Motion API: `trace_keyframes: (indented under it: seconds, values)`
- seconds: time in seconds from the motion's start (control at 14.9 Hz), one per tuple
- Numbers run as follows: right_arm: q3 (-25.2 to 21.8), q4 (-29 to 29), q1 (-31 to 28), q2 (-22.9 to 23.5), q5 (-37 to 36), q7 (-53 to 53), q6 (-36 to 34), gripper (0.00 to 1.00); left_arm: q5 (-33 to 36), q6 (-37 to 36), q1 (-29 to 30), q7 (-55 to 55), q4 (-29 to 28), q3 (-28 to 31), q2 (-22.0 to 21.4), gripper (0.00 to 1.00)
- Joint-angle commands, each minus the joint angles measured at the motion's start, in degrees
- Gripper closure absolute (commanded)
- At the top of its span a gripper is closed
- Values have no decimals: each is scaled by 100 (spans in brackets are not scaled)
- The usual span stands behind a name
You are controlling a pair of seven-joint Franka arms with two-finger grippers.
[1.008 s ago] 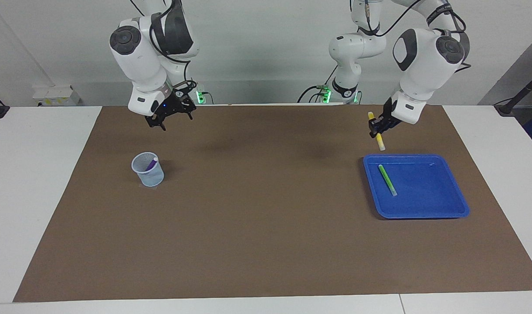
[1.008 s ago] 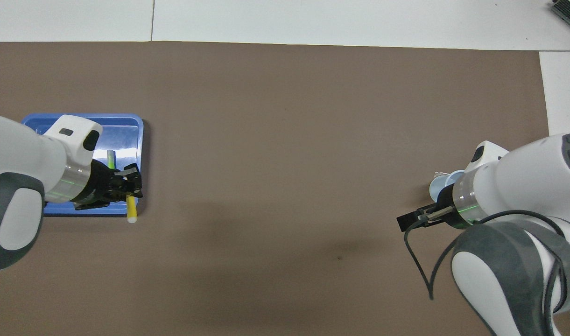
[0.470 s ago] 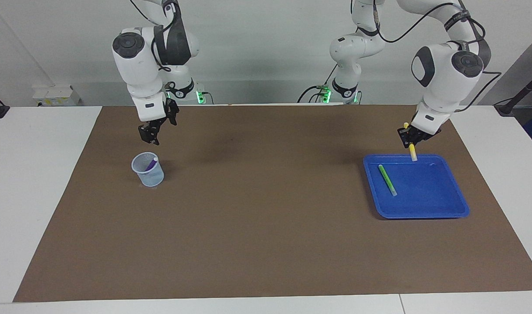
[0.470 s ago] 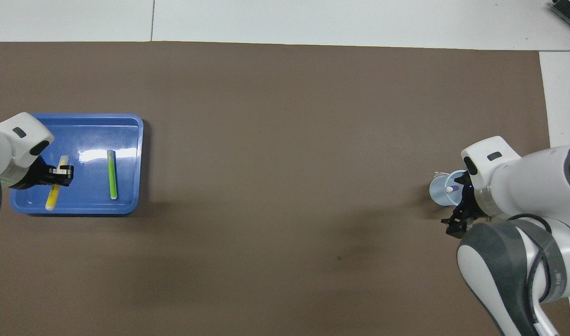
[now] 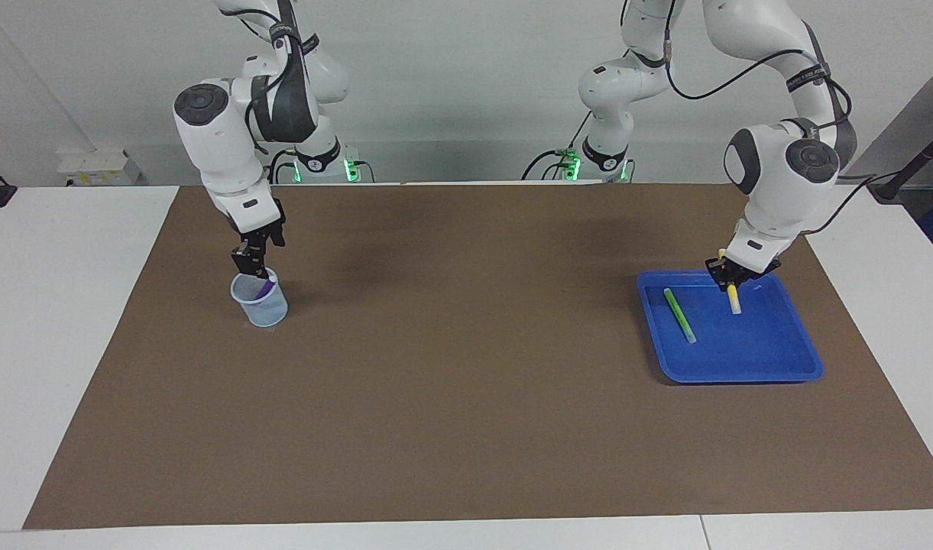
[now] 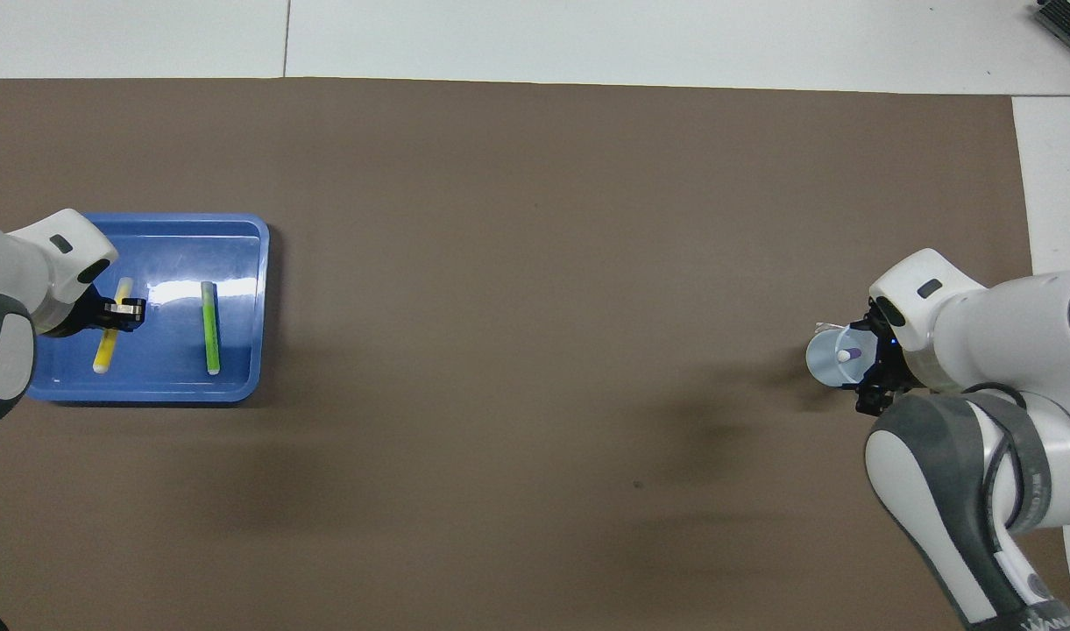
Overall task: Right arm passes pens to left for tray arrangement
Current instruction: 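Lower the yellow pen into the tray and open the left gripper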
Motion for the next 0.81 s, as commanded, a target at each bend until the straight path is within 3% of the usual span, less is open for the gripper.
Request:
trace_keyframes:
  seconds: [0.0,0.2,0.6,0.74]
  values:
    - [69,-42,-119,96,-133,-163,204,42,161,443,136,42,-35,-65,333,100]
    - [69,-85,-303,254,-141,-707,353,45,153,716,215,7,-35,-65,649,100]
    - [77,-138,-251,508,-141,-664,793,45,170,1253,215,-72,-79,-39,1011,100]
    - [77,-156,-251,509,-141,-690,802,45,615,1428,215,-142,-158,-39,1116,100]
